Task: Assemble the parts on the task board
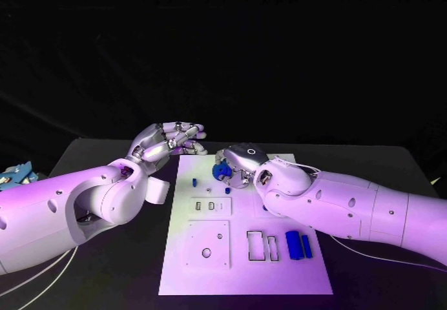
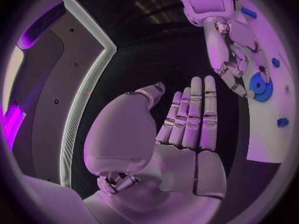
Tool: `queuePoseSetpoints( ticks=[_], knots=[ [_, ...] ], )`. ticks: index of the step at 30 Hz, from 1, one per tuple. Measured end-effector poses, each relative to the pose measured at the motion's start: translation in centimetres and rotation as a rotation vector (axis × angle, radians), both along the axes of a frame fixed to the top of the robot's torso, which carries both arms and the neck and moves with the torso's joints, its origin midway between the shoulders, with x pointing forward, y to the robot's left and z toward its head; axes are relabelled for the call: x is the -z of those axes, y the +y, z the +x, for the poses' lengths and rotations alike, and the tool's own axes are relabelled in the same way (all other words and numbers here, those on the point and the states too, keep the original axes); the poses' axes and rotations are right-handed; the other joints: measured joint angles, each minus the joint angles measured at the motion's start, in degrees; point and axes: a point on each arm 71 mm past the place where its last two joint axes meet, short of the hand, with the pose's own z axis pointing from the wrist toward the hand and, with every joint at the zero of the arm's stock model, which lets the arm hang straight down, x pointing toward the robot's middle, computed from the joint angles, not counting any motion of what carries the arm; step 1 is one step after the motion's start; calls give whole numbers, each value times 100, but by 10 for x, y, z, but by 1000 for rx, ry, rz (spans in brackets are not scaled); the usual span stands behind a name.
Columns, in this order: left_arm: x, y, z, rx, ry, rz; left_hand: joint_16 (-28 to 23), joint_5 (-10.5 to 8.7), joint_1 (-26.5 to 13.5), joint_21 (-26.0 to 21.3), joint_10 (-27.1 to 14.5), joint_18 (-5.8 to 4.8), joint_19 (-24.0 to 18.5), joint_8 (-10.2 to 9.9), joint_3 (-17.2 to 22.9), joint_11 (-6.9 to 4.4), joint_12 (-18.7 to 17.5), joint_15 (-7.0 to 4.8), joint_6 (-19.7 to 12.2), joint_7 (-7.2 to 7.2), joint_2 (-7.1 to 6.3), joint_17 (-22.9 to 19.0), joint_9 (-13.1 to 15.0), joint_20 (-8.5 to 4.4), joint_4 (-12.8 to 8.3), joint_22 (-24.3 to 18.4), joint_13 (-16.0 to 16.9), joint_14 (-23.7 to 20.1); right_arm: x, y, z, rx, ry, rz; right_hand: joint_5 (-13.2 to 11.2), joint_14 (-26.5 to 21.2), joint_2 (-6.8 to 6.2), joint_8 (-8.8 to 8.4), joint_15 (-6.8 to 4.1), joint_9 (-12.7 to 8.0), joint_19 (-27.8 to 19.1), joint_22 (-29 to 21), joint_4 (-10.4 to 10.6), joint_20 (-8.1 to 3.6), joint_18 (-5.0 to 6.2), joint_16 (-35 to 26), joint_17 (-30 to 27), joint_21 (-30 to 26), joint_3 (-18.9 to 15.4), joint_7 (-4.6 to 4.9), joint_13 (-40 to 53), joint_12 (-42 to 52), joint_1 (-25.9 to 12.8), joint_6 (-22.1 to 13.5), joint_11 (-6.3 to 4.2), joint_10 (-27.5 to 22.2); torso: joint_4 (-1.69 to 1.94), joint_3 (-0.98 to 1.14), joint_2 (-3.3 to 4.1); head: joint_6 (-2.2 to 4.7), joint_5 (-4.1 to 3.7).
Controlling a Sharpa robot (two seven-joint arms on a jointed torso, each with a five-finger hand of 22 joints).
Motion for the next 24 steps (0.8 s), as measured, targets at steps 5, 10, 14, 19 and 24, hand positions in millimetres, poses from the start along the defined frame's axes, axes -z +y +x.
queuePoseSetpoints(
  ticks=[5, 10, 14, 19, 24],
  knots=[
    [0, 0, 0, -1, 0, 0, 0, 0, 0, 0, 0, 0, 0, 0, 0, 0, 0, 0, 0, 0, 0, 0, -1, 0, 0, 0, 0, 0, 0, -2, 1, 2, 5, -2, -35, 0, 1, -1, 0, -14, 0, 0, 0, 0, 0, 0, 0, 0, 0, -10, 0, 0, 0, -10, 0, 0, -3, -1, -3, -8, 3],
    [0, 1, 0, -1, 0, 1, 0, 0, 0, 0, 0, 0, 0, 0, 0, 0, 0, 0, 0, 0, 0, -1, -1, 0, 0, -1, 0, 0, 0, -4, 1, 4, 7, -2, -36, 0, 1, -16, 0, -21, 0, -1, 0, 0, 0, 0, 0, -22, 0, -10, 0, 0, 0, -10, 0, 0, -5, 0, -3, -3, 4],
    [0, 1, 0, -2, 0, 1, 0, 0, 0, 0, 0, 0, 0, 0, 0, 0, 0, -21, 0, 0, 0, 16, -1, 0, 0, -1, 0, -21, 1, -5, 3, 8, 6, -2, -211, -14, -69, -316, 44, -89, 0, -1, 2, 1, 0, 0, 0, -92, -2, 76, -120, -130, -71, -367, 120, -120, -6, 3, -3, -2, 4],
    [0, 1, 0, -2, 0, 1, 0, 0, 0, 0, 0, 0, 0, 0, 0, 0, 0, -21, 0, 0, 0, 17, -1, 0, 0, -1, 0, -21, 3, -9, 5, 19, 11, -6, -390, -20, -90, -1121, 126, -541, -1, -2, 123, 105, -1, 0, 0, -110, -328, 31, -189, -172, -152, -1429, 194, -195, -9, 3, -1, 4, 4],
    [0, 1, 0, -2, 1, 1, 0, 0, 0, 0, 0, 0, 0, 0, 0, 0, 0, -21, 0, 0, 0, 17, -2, 0, 0, -1, 0, -21, 4, -12, 6, 26, 20, -6, -390, -21, -3, -1117, 166, -439, -2, -2, 343, 128, 0, 0, 0, -136, -593, 57, -189, -172, -286, -1052, 215, -215, -9, 7, 1, 9, -5]
  ],
)
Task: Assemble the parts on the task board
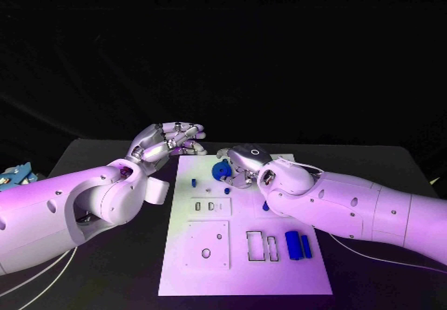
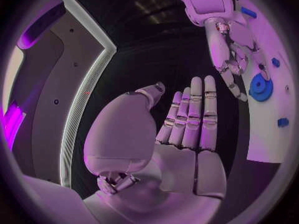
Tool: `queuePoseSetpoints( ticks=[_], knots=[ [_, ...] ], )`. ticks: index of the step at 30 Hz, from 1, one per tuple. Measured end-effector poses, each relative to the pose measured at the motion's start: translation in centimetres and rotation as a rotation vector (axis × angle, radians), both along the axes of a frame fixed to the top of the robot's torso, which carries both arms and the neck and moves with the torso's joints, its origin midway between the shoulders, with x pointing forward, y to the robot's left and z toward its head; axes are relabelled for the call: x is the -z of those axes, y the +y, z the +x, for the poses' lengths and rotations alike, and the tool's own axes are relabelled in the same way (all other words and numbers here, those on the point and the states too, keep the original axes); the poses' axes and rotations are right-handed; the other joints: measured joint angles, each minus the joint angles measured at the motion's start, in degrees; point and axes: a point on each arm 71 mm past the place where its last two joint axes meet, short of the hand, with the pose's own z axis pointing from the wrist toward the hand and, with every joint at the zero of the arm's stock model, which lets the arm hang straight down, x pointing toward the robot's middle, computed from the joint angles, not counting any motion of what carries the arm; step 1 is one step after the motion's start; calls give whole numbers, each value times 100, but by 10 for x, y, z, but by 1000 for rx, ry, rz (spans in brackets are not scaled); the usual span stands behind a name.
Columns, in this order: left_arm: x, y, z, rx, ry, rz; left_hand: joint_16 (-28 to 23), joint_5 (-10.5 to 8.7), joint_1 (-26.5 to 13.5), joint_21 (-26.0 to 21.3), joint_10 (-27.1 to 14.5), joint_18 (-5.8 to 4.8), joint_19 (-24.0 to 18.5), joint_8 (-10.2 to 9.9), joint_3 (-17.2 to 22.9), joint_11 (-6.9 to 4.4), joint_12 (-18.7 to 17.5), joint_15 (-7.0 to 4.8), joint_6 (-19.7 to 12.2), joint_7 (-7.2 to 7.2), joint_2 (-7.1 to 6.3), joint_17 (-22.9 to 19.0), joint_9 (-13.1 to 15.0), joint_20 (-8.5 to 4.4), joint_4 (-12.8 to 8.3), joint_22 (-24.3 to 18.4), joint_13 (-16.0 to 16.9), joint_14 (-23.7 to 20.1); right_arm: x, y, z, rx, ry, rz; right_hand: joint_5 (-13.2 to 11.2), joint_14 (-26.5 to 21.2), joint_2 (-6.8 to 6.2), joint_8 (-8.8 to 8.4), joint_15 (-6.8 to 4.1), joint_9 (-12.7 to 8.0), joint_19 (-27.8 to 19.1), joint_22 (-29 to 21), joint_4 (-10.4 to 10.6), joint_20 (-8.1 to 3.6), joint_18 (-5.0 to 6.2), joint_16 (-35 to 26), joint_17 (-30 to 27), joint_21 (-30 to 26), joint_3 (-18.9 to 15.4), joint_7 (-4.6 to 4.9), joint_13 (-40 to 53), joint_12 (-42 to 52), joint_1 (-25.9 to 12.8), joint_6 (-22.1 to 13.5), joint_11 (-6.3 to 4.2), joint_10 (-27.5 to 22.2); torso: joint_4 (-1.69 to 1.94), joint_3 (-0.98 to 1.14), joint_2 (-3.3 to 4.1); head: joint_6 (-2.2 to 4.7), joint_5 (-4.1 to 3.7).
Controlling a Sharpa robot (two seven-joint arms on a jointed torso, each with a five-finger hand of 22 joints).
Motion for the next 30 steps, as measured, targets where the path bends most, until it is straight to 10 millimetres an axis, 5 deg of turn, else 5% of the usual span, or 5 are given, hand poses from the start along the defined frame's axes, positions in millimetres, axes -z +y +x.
queuePoseSetpoints(
  ticks=[8, 15, 30],
  knots=[
    [0, 0, 0, -1, 1, 1, 0, 0, 0, 0, -22, 0, 0, 0, 15, 21, -29, 0, -21, -21, 0, 9, 0, 0, -16, 2, 0, 0, 2, -11, 3, 22, 26, 2, 113, 0, 147, -1, 0, -36, 1, -1, 333, 18, 0, 0, 0, 0, -173, 59, 21, 0, -204, 263, 0, 0, 3, -4, 0, 3, 0],
    [0, 1, 0, -1, 2, 1, 0, 0, 0, 0, -22, 0, 0, -11, 15, 21, -29, 0, -21, -21, 0, 9, -1, 0, -15, 5, 0, 0, 2, -13, 1, 15, 42, 18, 170, 0, 147, 42, 0, -36, 1, -1, 389, 18, 0, 0, 0, 0, -119, 93, 126, 90, -204, 569, -2, 83, 3, -3, 0, -2, 9],
    [0, 1, 0, -3, 3, 3, 0, 0, 0, 22, -22, 0, 0, -24, 15, 21, -29, 0, -21, -20, 0, 17, -1, 0, -15, 4, 0, 0, -1, -20, 0, 16, 27, 60, 170, 0, 147, 42, 0, -42, 1, -2, 388, 17, 0, 0, 0, 0, -117, 98, 145, 90, -204, 574, -2, 83, 3, -3, 0, 2, 17]
  ],
)
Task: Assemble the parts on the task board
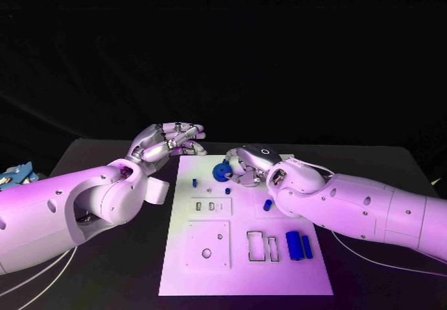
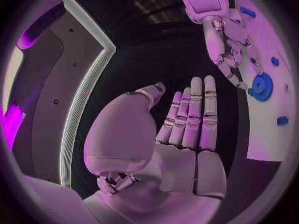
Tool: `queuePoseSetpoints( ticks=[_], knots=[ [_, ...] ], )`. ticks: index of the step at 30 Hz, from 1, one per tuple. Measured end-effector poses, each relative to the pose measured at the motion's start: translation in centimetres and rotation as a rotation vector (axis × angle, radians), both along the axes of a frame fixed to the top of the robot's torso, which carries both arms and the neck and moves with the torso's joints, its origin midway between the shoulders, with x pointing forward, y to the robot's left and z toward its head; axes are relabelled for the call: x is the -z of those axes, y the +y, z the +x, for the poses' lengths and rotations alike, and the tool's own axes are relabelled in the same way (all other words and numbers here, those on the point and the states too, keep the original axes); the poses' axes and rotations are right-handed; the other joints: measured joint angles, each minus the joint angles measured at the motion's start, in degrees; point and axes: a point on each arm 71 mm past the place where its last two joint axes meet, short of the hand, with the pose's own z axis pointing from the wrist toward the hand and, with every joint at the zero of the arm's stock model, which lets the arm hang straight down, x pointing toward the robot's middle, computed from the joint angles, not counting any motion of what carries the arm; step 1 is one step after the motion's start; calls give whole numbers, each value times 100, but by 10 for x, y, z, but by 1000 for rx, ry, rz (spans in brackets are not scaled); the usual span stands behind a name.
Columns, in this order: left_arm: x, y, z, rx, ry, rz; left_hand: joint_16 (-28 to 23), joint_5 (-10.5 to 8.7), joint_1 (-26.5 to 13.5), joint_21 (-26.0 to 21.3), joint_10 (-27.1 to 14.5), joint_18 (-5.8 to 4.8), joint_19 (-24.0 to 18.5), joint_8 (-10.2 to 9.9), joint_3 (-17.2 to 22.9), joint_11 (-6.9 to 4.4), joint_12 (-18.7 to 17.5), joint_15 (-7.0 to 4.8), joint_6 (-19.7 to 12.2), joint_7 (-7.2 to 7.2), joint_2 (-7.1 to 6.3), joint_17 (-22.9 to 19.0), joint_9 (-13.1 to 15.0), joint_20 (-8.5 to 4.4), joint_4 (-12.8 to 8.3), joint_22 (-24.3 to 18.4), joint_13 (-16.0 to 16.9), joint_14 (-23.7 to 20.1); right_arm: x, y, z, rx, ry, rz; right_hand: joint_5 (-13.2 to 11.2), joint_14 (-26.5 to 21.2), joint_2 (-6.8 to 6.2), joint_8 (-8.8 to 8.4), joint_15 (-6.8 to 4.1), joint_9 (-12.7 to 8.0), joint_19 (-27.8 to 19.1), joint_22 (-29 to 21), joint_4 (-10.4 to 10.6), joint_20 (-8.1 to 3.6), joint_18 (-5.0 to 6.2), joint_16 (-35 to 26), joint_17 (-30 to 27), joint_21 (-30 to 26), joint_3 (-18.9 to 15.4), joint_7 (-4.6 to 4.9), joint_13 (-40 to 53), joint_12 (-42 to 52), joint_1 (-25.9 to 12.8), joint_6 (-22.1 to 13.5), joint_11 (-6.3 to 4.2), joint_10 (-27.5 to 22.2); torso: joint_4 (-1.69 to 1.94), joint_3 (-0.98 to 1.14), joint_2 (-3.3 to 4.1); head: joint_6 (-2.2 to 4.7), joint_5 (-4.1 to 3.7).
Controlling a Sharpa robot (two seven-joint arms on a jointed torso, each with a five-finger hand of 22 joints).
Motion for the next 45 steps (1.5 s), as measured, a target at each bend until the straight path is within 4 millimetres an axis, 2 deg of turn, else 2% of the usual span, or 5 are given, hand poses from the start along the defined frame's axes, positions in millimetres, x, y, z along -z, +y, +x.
queuePoseSetpoints(
  ticks=[6, 17, 34, 38, 45],
  knots=[
    [0, 0, 0, -1, 0, 1, 0, 0, 0, 0, 0, 0, 0, 0, 0, 0, 0, 20, -21, 21, 0, 6, 0, 0, 0, 0, 0, -21, -2, -4, -5, -9, -3, 17, 45, 0, 55, 0, 0, -9, 0, 2, -25, 0, 0, 0, 0, 0, 25, 0, 33, 37, 55, 0, 1, 41, -1, 1, -1, 10, 3],
    [0, 1, 0, -2, 1, 1, 0, 0, 0, 0, 0, 0, 0, 0, 0, 0, 0, 20, -21, 21, 0, 6, -1, 0, 0, -1, 0, -20, 0, -2, -7, -20, 41, 18, 45, 0, 53, 0, 0, -18, 0, 4, -25, 0, 0, 0, 0, 0, 25, 20, 33, 37, 54, 21, 1, 41, -4, 4, 0, 20, -5],
    [0, 1, 0, -2, 1, 1, 0, 0, 0, 0, 0, 0, 0, 1, 0, 0, -35, 20, -21, 21, 0, 12, -1, 0, 0, -2, 0, -20, 3, 5, -5, -17, 92, -13, 44, 0, 99, -57, 0, -57, 0, 3, 65, -1, 0, 0, 4, 32, 34, 18, 60, 61, 8, 21, -20, 61, 7, -9, 3, 3, -18],
    [0, 1, 0, -2, 2, 1, 0, 0, 0, 0, 0, 0, 0, 1, 0, 0, -35, 20, -21, 21, 0, 11, -1, 0, 0, -2, 0, -20, 3, 5, -4, -13, 101, -22, 44, 0, 129, -73, 0, -71, 0, 3, 95, -1, 0, 0, 4, 32, 63, -40, 60, 61, -22, 90, -41, 82, 7, -8, 3, 0, -11],
    [0, 1, 0, -3, 2, 2, 0, 0, 0, 0, 0, 0, 0, 1, 0, 0, -35, 20, -21, 21, 0, 11, -1, 0, 0, -2, 0, -20, 6, -1, -3, 8, 116, -39, 44, 0, 129, -68, 0, -68, 0, 2, 127, -1, 0, 0, 4, 32, 63, -9, 60, 83, -23, 214, -41, 82, 6, -5, 1, -3, -2]
  ],
)
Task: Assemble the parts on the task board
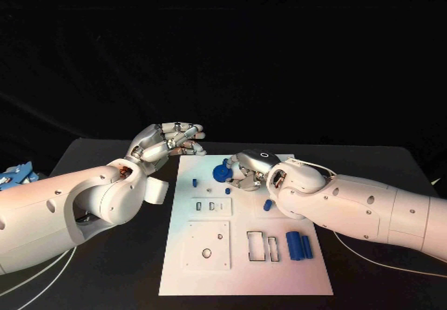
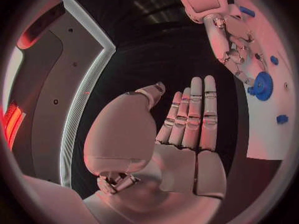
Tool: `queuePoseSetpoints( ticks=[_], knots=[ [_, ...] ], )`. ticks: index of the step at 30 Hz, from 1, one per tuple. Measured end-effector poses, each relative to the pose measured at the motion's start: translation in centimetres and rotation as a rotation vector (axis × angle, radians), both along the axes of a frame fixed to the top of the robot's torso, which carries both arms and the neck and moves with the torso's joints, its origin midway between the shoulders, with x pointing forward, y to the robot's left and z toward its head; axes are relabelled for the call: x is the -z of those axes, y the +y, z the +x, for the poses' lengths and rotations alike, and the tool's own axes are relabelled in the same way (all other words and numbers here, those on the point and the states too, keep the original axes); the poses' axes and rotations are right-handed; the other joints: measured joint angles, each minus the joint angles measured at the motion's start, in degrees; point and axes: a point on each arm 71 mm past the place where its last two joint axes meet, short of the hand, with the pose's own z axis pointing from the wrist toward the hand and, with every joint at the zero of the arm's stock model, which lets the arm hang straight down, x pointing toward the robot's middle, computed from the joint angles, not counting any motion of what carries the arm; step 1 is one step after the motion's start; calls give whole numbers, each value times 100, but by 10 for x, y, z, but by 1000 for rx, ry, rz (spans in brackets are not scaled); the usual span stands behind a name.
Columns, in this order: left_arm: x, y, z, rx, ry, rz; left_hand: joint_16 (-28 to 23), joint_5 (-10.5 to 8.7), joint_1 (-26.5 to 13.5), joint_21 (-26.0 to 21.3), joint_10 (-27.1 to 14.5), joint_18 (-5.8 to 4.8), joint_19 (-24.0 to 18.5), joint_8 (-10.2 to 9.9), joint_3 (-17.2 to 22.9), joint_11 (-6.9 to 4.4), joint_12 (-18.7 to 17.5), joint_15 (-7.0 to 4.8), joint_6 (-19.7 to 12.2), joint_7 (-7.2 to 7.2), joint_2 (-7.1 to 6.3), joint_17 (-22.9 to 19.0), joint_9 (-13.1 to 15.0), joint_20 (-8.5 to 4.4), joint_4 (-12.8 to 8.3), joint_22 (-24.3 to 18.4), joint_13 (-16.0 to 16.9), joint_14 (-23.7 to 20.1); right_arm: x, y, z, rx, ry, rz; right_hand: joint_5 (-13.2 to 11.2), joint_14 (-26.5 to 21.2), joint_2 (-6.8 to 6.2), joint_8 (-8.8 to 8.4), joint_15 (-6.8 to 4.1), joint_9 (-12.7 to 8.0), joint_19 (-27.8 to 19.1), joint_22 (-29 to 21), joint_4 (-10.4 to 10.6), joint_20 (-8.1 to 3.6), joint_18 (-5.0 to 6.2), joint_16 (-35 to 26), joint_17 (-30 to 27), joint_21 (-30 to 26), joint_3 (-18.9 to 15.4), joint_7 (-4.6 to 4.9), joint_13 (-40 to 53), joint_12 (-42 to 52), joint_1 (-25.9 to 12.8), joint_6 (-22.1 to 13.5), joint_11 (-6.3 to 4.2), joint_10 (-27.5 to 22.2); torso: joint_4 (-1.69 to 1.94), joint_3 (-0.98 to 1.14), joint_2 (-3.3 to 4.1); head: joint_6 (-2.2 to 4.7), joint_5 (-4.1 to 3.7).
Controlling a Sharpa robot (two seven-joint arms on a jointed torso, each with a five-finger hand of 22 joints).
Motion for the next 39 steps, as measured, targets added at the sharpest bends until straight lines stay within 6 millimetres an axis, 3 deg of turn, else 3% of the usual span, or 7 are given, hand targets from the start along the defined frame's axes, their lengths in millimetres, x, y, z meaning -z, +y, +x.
queuePoseSetpoints(
  ticks=[12, 19, 22, 27, 29, 32, 39],
  knots=[
    [0, 1, 0, -2, 0, 1, 0, 0, 0, 0, 0, 0, 0, 0, 0, 0, 0, 0, 0, 0, 0, -1, 0, 0, 0, 5, 0, 0, -2, -11, -4, 22, -8, 2, 31, 0, 0, 1, 0, -14, 0, -1, 0, 0, 0, 0, -1, 37, 0, -4, -1, 24, 0, 86, 1, 42, -9, 10, -1, 8, 3],
    [0, 1, 0, -3, 0, 1, 0, 0, 0, 0, 0, 0, 0, 0, 0, 0, 0, 0, 0, 0, 0, -1, 0, 0, 0, 5, 0, 0, -21, -29, -3, 49, -63, 41, 90, 0, 11, -2, 0, -36, 0, -2, -59, 0, 0, 0, -1, 37, 59, -8, -2, 23, 15, 135, 1, 42, -13, 9, -8, 35, -16],
    [0, 2, 1, -5, 1, 2, 0, 0, 0, 0, 0, 0, 0, 0, 0, 0, 0, 0, 0, 0, 0, -1, 0, 0, 0, 4, 0, 0, -35, -49, 1, 83, -75, 69, 90, 0, -70, -44, 0, -60, 0, -2, -115, 0, 0, 0, -1, -77, 113, -29, -2, 23, 116, 213, 1, 42, -19, 9, -16, 47, -18],
    [0, 4, 1, -9, 2, 2, 26, 0, 0, 0, -21, 0, 0, -33, 24, 21, 0, 0, -20, -21, 0, 19, 0, 0, -24, 4, 0, 0, -54, -93, 8, 152, -16, 150, -16, 5, -277, -119, -66, -109, -44, 2, -454, -46, 0, -88, -1, -343, 145, -107, -139, -128, 415, 287, -80, -101, -52, 15, -39, 69, -24],
    [0, 4, 1, -10, 3, 3, 26, 0, 0, 0, -21, 0, 0, -33, 24, 21, 0, 0, -20, -20, 0, 19, 0, 0, -25, 4, 0, 0, -55, -113, 8, 174, 38, 185, -161, 9, -354, -176, -265, -133, -46, 3, -618, -215, 0, -88, -1, -350, 117, -266, -161, -153, 554, 302, -289, -124, -77, 20, -52, 73, -29],
    [1, 5, 1, -12, 4, 2, 26, 0, 0, 0, -21, 0, 0, -33, 24, 21, 0, 0, -20, -21, 0, 19, 0, 0, -24, 4, 0, 0, -55, -137, 8, 197, 103, 220, -294, 10, -355, -122, -381, -119, -33, 3, -769, -342, 0, -88, -2, -350, 107, -395, -132, -159, 692, 506, -424, -69, -114, 36, -73, 75, -35],
    [1, 6, 2, -15, 6, 1, 26, 0, 0, 0, -21, 0, 0, -33, 24, 21, 0, 0, -20, -21, 0, 23, 0, 0, -24, 3, 0, 0, -45, -178, 5, 218, 183, 253, -303, 10, -311, 134, -381, -10, -11, 2, -908, -362, 0, -88, -2, -372, 131, -398, -20, -88, 782, 1075, -390, 41, -182, 88, -114, 73, -45]
  ],
)
